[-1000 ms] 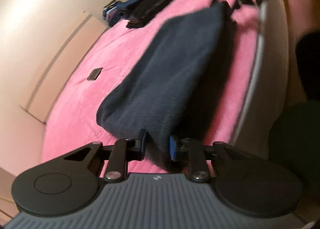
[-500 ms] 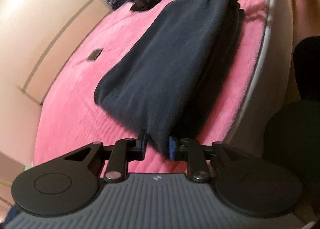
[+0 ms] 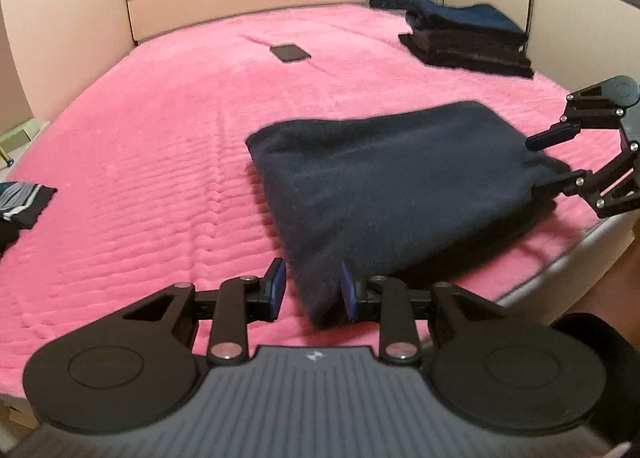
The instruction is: Fold clothes
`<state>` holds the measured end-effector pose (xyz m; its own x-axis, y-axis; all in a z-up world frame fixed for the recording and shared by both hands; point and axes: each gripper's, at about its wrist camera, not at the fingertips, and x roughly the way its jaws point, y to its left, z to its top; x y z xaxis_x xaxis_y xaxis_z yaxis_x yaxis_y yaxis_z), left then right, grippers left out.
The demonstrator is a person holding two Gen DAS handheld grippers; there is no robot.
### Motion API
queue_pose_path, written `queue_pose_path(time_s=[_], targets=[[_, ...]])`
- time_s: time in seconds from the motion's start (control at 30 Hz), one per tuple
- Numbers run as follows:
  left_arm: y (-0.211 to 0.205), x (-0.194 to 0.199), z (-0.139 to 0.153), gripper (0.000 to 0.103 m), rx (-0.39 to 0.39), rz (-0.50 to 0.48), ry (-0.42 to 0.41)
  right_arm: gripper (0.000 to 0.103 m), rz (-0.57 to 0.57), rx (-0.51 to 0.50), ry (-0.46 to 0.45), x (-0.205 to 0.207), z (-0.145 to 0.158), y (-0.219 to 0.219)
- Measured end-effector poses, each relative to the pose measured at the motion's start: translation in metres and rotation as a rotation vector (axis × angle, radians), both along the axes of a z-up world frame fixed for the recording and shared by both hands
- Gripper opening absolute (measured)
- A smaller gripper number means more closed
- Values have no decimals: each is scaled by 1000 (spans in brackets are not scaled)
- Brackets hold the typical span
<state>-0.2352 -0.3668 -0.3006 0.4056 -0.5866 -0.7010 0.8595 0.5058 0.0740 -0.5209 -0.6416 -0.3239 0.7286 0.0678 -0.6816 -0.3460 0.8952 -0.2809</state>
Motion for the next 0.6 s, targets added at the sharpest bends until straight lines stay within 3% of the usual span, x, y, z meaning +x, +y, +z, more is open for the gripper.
queue_pose_path(time_s=[0.07,0.17,0.3,0.47,0.6], targets=[[-11,3,-16,31,51,-10,12,46,-48,46,39,8,-12,-16],[-13,5,-25,33,66,-11,20,46,-73,108,31,7,-12,-24],[-4,-2,-9,33,63,-16,-17,46,-102,152,-12,-6,8,-27],[-9,-7,10,32,-16,-56,-40,46,-213,292,-57,-11,19,-49],[-34,-5,-8,33,55,-109,-77,46,-278,276,22,2,0,-49]])
